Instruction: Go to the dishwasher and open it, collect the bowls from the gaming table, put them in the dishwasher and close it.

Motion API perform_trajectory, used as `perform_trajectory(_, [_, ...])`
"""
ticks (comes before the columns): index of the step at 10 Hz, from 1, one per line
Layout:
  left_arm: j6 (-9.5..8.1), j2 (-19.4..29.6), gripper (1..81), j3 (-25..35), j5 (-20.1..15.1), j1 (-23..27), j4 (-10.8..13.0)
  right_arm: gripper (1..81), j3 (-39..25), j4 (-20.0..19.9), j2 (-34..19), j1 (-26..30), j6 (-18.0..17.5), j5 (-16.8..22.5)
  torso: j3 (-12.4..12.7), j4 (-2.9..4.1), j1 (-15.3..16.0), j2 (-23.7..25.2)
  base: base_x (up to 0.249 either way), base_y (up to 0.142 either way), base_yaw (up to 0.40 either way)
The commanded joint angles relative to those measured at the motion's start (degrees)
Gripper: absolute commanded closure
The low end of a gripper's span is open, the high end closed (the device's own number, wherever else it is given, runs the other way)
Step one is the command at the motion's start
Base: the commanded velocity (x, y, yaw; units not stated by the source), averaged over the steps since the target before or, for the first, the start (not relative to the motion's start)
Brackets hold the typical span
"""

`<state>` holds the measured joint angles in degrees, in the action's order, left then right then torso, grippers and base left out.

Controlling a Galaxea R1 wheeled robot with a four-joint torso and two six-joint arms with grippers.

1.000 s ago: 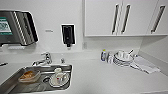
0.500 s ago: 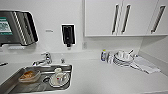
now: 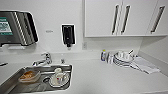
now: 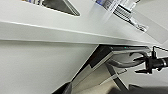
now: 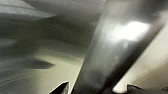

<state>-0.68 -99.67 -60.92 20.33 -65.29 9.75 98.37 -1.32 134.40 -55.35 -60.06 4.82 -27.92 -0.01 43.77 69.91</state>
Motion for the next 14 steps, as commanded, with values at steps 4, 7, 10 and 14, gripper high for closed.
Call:
perform_trajectory(4, [0.07,2.36,1.0,1.59,-1.61,4.07,1.5,1.0,3.22,1.32,-2.44,-1.75,0.12,15.75,0.05,0.0,0.0,0.02,0.0,0.0,0.0])
perform_trajectory(7, [0.07,2.45,1.0,1.59,-1.61,4.08,1.41,1.0,2.87,1.32,-1.66,-1.4,0.12,15.66,0.07,0.0,0.0,0.02,-0.022,0.0,0.0])
perform_trajectory(10, [0.07,2.45,1.0,1.59,-1.61,4.08,1.41,1.0,2.87,1.32,-1.57,-1.23,0.12,15.75,0.07,0.0,-0.02,0.05,-0.07,0.0,0.0])
perform_trajectory(14, [0.07,2.28,1.0,1.59,-2.4,4.07,1.41,1.0,2.87,1.32,-1.13,-1.66,0.12,15.66,0.07,0.0,-0.05,0.06,-0.071,0.0,0.0])
